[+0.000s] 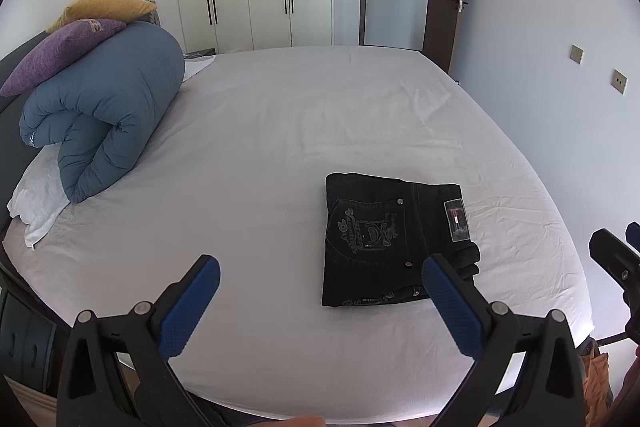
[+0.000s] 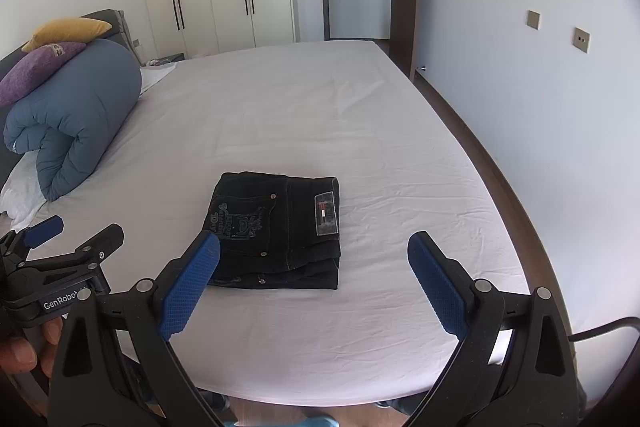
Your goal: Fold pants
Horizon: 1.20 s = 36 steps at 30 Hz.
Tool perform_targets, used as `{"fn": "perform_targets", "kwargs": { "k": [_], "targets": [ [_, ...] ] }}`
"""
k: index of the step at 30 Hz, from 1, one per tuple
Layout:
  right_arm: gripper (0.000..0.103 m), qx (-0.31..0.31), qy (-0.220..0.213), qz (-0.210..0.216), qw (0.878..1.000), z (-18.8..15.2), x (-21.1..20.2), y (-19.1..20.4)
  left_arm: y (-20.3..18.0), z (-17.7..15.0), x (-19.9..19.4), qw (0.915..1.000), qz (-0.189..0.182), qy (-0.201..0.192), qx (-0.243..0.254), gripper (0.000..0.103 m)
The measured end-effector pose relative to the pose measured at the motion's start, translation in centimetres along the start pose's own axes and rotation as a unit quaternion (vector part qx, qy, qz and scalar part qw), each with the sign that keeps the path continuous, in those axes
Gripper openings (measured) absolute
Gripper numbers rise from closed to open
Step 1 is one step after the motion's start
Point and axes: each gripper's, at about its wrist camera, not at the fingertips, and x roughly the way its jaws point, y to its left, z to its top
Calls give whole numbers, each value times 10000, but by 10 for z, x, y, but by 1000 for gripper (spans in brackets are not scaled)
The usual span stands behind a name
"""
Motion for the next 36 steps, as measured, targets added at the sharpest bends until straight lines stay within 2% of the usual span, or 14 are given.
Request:
{"fn": "perform_targets", "kwargs": {
  "k": [36],
  "targets": [
    [96,-55,122,98,9999,2,5,5,4,-4,2,10000,-12,61,-52,103]
  ]
}}
